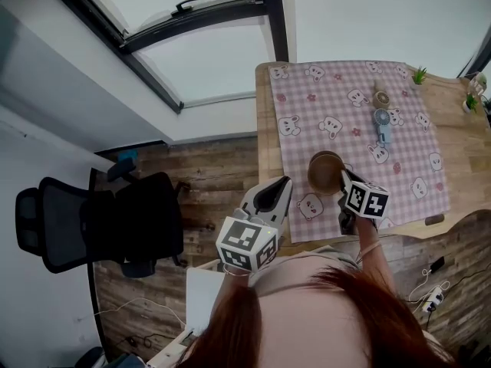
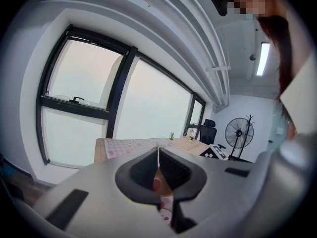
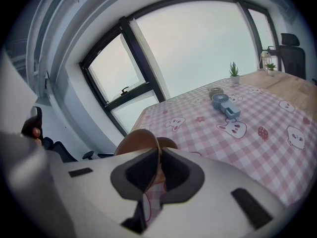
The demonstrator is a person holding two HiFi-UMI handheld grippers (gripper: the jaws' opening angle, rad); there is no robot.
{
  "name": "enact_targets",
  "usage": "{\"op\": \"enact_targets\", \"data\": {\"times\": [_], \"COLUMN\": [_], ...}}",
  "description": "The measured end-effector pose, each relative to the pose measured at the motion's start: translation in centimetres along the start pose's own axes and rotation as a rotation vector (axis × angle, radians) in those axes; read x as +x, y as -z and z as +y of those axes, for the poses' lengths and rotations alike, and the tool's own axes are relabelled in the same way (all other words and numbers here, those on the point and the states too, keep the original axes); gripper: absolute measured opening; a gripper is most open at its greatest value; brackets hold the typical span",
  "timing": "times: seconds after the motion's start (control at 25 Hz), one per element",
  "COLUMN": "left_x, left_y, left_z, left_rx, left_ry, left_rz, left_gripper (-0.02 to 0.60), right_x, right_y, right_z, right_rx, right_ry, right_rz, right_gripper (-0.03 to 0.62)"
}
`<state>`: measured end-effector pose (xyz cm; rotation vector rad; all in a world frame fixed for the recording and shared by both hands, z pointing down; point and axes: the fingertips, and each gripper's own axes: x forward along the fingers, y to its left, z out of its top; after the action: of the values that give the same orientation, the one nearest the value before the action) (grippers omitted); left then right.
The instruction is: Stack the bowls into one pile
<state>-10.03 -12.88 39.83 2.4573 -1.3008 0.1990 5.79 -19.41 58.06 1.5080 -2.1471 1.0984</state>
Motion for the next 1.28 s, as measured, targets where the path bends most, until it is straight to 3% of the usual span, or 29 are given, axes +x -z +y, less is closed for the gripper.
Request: {"op": "enact_targets", "data": {"times": [1.28], "left_x": [2.0], "left_y": [-0.2], "left_z": [2.1], "left_rx": [-0.016], "left_ry": [-0.006], "left_rz": [0.024], "left_gripper": [0.012], "right_x": [2.9], "right_y": [-0.5], "right_z": [-1.5], "right_rx": [0.001], "right_ry": [0.042], "right_rz": [0.035], "right_gripper": [0.023]}}
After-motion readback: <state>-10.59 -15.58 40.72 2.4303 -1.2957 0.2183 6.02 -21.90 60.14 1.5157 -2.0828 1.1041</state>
